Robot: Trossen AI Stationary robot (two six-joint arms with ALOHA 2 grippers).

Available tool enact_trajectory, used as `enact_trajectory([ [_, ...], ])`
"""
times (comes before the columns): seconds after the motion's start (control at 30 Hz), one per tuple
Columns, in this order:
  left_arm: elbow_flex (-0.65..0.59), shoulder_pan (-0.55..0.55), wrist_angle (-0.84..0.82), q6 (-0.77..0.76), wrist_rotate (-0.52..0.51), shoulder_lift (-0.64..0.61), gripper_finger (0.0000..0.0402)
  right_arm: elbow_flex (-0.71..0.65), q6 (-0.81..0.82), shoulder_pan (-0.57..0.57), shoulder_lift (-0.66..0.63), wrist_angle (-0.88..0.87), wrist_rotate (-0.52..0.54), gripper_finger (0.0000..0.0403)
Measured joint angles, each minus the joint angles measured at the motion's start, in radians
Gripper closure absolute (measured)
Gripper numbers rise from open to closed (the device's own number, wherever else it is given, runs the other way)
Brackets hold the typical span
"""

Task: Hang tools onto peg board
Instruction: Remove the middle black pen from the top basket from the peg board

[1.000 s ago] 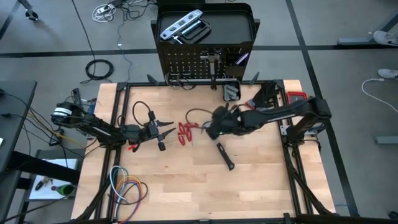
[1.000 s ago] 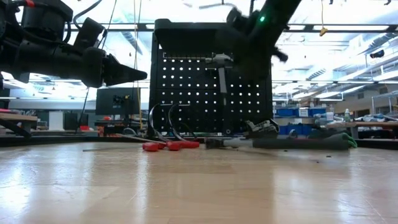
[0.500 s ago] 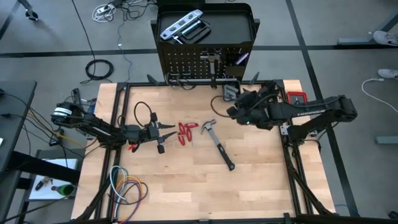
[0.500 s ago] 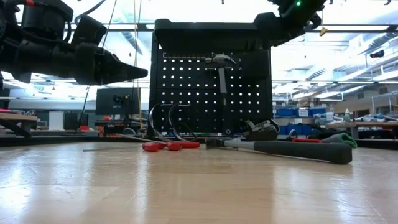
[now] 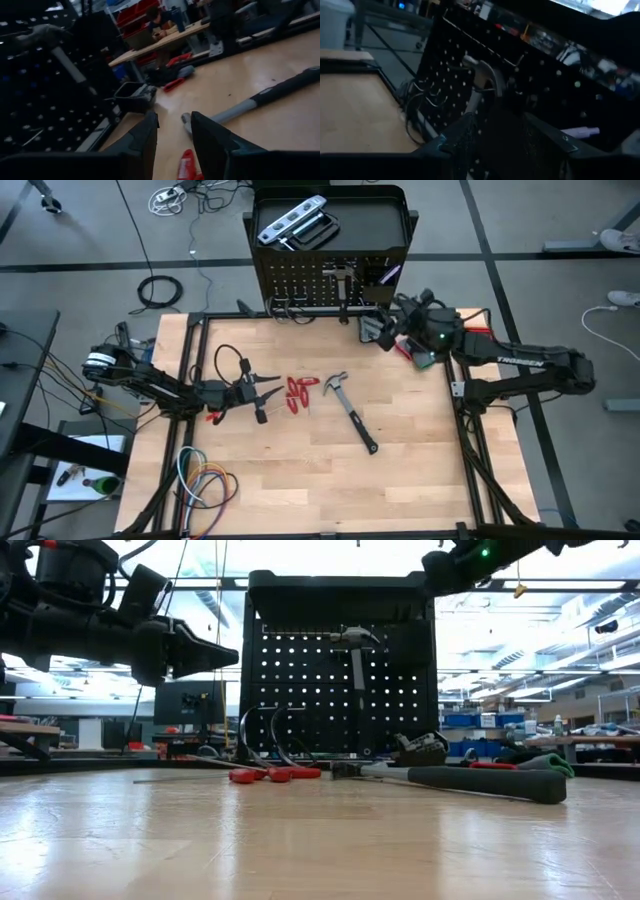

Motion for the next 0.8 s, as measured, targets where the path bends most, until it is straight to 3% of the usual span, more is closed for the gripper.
enact_trajectory([
  [0.17, 0.000, 0.000, 0.026, -0.005, -0.084, 0.000, 0.0280, -0.043, -0.073, -0.052, 0.025, 0.082, -0.015, 0.0229],
  [0.4, 0.023, 0.001, -0.015, -0.058, -0.075, 0.000, 0.0280, -0.044, -0.003, -0.103, 0.037, 0.102, -0.001, 0.0229],
  [0.5, 0.056, 0.017, -0.081, -0.113, -0.003, 0.000, 0.0280, -0.044, -0.030, -0.127, 0.037, 0.114, -0.013, 0.0225],
  [0.8, 0.165, 0.091, -0.322, -0.214, 0.231, 0.000, 0.0280, -0.043, -0.054, -0.243, 0.037, 0.171, -0.194, 0.0208],
])
